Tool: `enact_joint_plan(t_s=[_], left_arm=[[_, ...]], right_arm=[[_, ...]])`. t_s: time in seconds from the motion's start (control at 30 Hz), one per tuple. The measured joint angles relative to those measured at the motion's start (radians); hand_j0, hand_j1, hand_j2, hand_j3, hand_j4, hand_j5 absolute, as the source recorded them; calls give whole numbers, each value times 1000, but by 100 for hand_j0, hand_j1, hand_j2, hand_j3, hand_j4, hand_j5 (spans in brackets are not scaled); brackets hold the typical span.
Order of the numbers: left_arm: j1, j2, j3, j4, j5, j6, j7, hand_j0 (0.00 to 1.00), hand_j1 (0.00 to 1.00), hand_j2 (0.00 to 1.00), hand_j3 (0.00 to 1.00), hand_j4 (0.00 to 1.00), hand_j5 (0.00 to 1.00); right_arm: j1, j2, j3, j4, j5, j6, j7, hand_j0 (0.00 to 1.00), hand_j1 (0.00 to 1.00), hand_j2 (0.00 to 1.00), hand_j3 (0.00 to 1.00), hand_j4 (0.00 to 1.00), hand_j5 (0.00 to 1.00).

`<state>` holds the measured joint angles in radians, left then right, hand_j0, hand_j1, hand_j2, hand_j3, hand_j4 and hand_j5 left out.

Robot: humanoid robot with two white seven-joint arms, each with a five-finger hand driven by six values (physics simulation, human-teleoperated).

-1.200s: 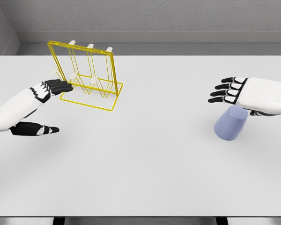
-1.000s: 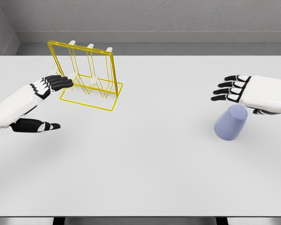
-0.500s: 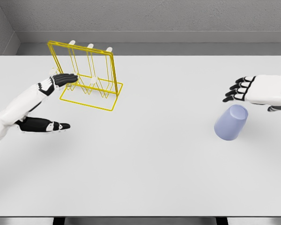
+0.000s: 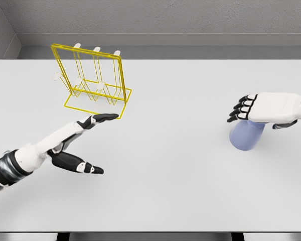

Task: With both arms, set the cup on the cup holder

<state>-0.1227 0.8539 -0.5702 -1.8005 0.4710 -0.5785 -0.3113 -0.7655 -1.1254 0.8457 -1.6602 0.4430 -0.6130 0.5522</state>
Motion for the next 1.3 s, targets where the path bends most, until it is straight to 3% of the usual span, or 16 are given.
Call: enact_joint_plan(t_s=[0.2,0.3,0.5,0.63,0.97,1.3], left_arm=[[-26,-31,-24,0,71,86,-19,100,100,100,100,100,100],[-49,-65,-27,0,124,193,-22,100,100,100,100,100,100],[-60,-120,-28,0,181,332,-23,100,100,100,100,100,100],[-60,-147,-28,4,192,381,-23,100,100,100,100,100,100],[-57,-185,-35,16,189,440,-21,100,100,100,100,100,100],[-54,-203,-38,28,182,443,-20,100,100,100,100,100,100]], right_arm=[[2,0,14,-10,11,0,1,97,97,97,97,97,97],[3,0,24,-12,15,0,1,97,97,97,97,97,97],[3,1,29,-13,22,0,0,90,90,90,90,90,90],[3,2,29,-12,37,0,0,79,79,79,79,79,79],[3,7,28,-7,74,1,2,65,65,65,65,65,65],[-3,-1,19,-11,82,0,0,63,63,63,63,63,63]])
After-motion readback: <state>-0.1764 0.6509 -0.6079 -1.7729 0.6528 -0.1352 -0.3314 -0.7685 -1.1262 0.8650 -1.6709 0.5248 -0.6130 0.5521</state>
